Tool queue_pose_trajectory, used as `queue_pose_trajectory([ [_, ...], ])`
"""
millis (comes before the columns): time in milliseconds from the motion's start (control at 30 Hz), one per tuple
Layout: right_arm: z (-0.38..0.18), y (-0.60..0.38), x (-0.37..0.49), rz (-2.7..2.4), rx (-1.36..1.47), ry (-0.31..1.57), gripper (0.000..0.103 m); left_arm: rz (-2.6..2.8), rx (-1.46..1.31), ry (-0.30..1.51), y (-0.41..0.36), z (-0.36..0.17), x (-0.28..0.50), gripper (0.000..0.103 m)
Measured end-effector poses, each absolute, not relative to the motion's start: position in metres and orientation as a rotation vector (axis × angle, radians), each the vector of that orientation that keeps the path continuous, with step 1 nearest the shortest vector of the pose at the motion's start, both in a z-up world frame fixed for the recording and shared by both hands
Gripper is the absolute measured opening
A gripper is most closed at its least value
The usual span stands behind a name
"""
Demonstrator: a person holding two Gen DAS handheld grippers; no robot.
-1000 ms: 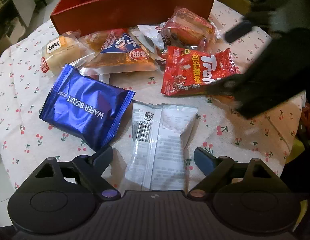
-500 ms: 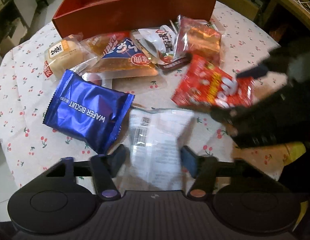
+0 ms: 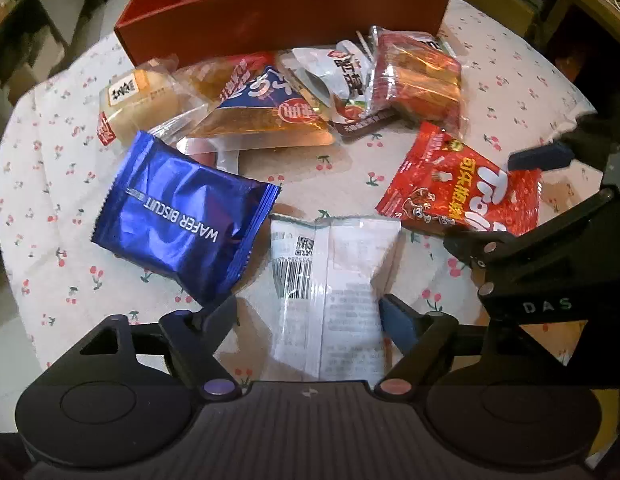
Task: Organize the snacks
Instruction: 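Grasp the white pastry with the left tool while the right tool grasps the Trolli bag, then carry the pastry into the red box with the left tool while the right carries the Trolli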
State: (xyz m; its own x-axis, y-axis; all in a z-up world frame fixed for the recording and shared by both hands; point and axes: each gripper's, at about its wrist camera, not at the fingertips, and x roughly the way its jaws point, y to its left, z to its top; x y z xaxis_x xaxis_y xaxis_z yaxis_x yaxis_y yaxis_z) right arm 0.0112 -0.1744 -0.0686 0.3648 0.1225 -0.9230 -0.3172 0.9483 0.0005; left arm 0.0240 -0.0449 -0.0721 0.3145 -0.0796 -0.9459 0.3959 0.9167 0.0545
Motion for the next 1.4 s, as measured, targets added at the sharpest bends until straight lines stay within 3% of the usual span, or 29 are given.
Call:
queue_pose_trajectory([
  [133, -0.068, -0.186, 0.015, 0.281, -0.139, 1.162, 0.086, -0.301, 0.291, 1.238, -0.045, -0.075, 0.031, 0.093],
  [433, -0.067, -0.171, 0.023, 0.295, -0.167, 1.169, 0.088, -0.315, 0.288, 1.188, -0.042, -0.074, 0.018, 0.089],
  [500, -0.066, -0.169, 0.022, 0.288, -0.153, 1.162, 0.08, -0.328, 0.294, 1.178, -0.04, -0.073, 0.015, 0.085],
  [567, -0.061, -0.167, 0.015, 0.282, -0.152, 1.151, 0.058, -0.343, 0.297, 1.169, -0.039, -0.07, 0.013, 0.071],
  [600, -0.059, -0.168, 0.012, 0.273, -0.135, 1.155, 0.054, -0.354, 0.292, 1.166, -0.038, -0.068, 0.011, 0.066],
  [633, -0.058, -0.168, 0.01, 0.251, -0.136, 1.155, 0.053, -0.358, 0.293, 1.16, -0.037, -0.066, 0.01, 0.059],
  [833, -0.049, -0.162, -0.005, 0.185, -0.125, 1.149, 0.05, -0.368, 0.274, 1.157, -0.032, -0.06, 0.009, 0.049],
  [1400, -0.019, -0.189, 0.01, 0.196, 0.071, 1.01, 0.049, -0.434, 0.168, 1.099, -0.036, -0.025, 0.022, 0.047],
])
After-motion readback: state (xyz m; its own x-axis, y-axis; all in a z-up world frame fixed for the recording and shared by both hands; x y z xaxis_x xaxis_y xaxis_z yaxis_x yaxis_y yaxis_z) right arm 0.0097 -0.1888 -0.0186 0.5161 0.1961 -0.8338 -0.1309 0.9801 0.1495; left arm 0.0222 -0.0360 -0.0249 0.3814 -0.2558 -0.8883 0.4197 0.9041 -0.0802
